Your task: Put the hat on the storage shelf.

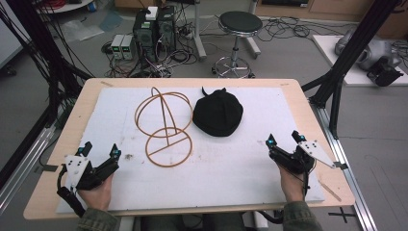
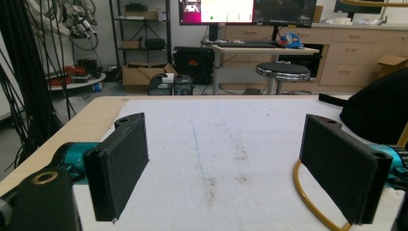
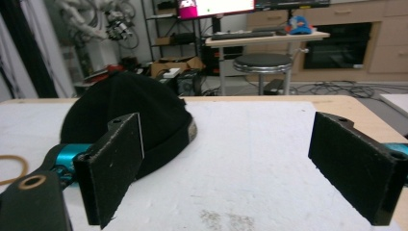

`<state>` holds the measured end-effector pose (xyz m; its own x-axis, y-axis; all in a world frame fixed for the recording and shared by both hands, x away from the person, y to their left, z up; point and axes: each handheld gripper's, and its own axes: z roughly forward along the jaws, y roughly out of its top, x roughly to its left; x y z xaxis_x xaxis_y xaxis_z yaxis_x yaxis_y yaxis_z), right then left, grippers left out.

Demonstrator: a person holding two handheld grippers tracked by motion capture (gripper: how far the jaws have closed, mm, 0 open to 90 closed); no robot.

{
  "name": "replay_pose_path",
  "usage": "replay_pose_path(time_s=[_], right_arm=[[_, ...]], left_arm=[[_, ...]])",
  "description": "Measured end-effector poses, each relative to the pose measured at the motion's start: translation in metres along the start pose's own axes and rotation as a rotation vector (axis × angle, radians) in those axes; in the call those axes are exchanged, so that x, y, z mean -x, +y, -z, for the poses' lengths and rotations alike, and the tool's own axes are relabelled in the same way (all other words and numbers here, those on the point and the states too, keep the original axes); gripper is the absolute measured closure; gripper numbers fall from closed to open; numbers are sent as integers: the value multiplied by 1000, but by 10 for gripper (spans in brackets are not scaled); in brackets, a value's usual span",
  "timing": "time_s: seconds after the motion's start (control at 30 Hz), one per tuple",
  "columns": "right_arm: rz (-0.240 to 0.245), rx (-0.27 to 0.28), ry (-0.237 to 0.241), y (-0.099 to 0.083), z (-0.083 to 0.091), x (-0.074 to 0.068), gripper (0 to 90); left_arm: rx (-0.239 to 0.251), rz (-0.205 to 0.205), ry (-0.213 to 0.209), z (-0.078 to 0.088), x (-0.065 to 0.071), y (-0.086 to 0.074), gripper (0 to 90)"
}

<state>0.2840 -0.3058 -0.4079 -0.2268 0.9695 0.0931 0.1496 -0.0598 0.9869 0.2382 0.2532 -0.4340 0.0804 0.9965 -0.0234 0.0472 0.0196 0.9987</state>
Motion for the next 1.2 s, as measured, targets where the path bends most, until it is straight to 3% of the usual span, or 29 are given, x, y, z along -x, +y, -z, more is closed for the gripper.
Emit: replay_pose_path(time_s=[0.2, 0.37, 0.47, 0.7, 0.93, 1.1, 1.2], right_arm=[[2, -12, 30, 5, -3, -4, 112], [-8, -45, 61, 17, -20, -4, 112], [-4, -60, 53, 23, -29, -5, 112], [5, -89, 41, 31, -44, -9, 112], [13, -84, 47, 39, -61, -17, 112], [33, -90, 56, 47, -77, -27, 112], [71, -106, 72, 50, -88, -31, 112]], left_arm=[[-6, -7, -15, -1, 3, 0, 174], [-12, 5, -35, -1, 6, 1, 173], [-14, -10, -42, -1, 8, 2, 173], [-14, 4, -34, -2, 4, 2, 174], [-16, 17, -22, -3, 0, 2, 174], [-19, 5, -28, -4, 2, 1, 175], [-17, 6, -31, -4, 3, 2, 176]])
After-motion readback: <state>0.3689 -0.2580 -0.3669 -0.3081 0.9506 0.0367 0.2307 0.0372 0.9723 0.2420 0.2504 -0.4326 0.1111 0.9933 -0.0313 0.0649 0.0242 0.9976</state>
